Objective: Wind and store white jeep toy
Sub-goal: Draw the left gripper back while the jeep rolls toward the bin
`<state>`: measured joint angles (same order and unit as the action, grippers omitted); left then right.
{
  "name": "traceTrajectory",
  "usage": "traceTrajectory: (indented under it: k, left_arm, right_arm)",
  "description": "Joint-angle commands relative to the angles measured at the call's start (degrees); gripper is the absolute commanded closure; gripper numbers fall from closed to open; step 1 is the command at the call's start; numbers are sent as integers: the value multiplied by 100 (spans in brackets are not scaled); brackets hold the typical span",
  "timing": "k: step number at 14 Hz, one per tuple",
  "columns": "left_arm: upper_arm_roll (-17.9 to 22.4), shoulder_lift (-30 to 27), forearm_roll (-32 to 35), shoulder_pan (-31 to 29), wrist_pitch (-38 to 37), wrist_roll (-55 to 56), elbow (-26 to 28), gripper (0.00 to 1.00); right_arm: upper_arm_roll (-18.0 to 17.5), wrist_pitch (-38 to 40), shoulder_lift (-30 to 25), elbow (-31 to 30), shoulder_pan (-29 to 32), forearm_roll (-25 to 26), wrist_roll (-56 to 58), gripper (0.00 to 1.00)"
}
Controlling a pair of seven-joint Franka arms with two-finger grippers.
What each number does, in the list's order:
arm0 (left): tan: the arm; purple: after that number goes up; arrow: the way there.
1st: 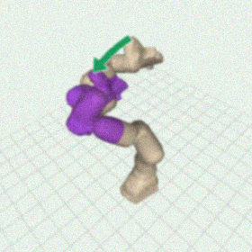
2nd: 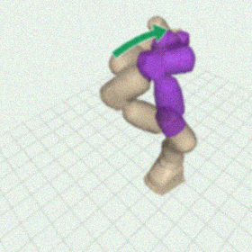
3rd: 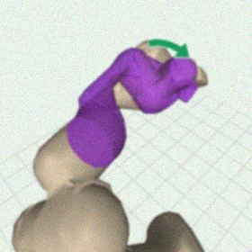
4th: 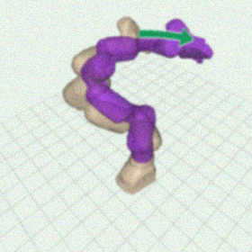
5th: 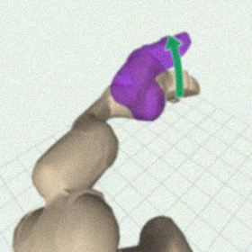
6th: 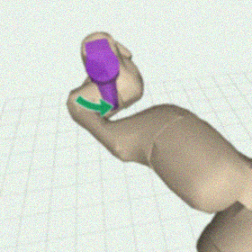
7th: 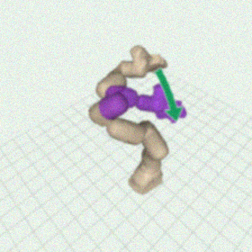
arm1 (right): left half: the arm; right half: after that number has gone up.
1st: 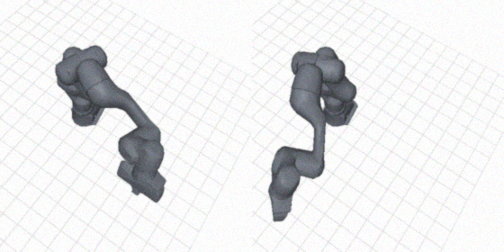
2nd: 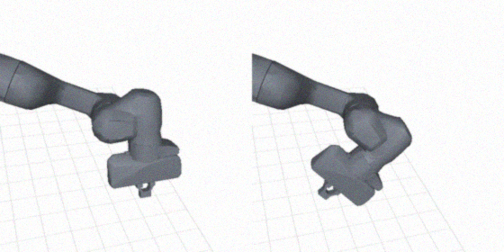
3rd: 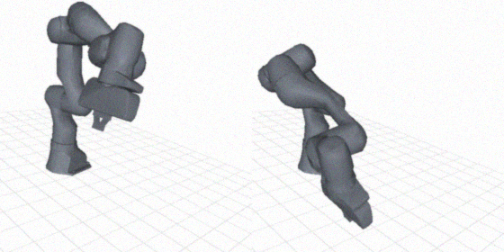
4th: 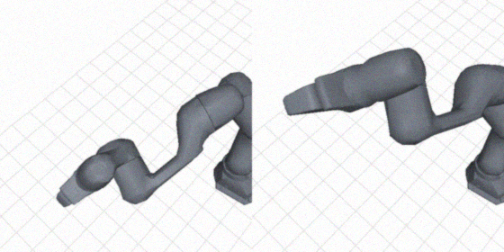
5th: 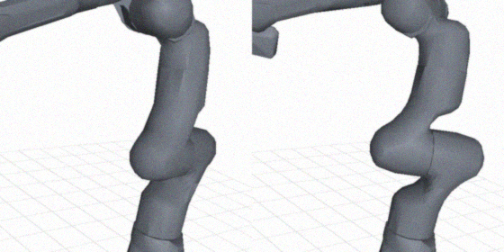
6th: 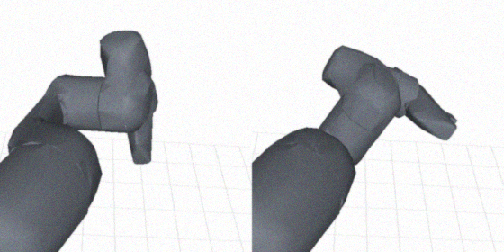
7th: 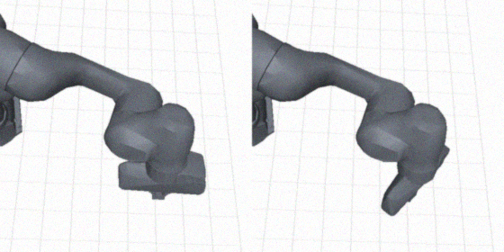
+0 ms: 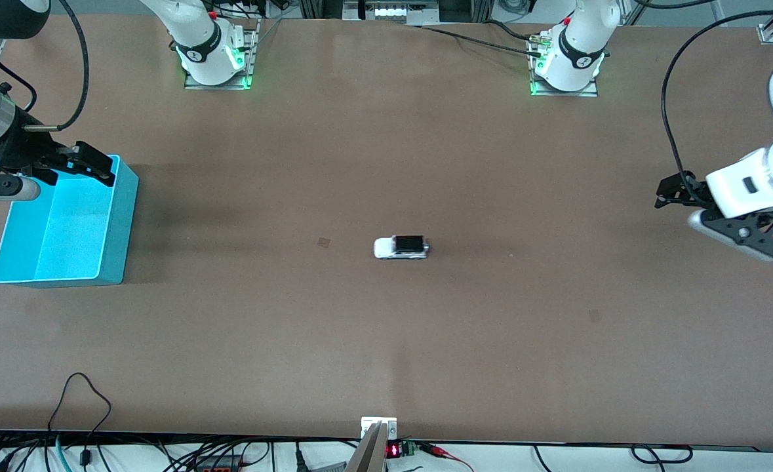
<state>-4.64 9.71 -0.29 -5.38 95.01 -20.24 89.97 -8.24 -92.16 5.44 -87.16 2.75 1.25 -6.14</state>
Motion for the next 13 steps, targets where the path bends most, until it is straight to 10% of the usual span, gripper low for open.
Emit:
traceTrajectory:
  k: [1,4,13]
  left_arm:
    - [637,-784,-165,475,95,809,590,0]
    - [1289,-1303,-156,916,306,1513,1241,0]
    - [850,-1384,-138,485,325,1427,1313,0]
  right_arm:
    - [-28,66,28,103,6,59,-1,0]
    - [-28,66,28,94,-2,59,-1,0]
    - [-28,101,36,94,-3,59,8,0]
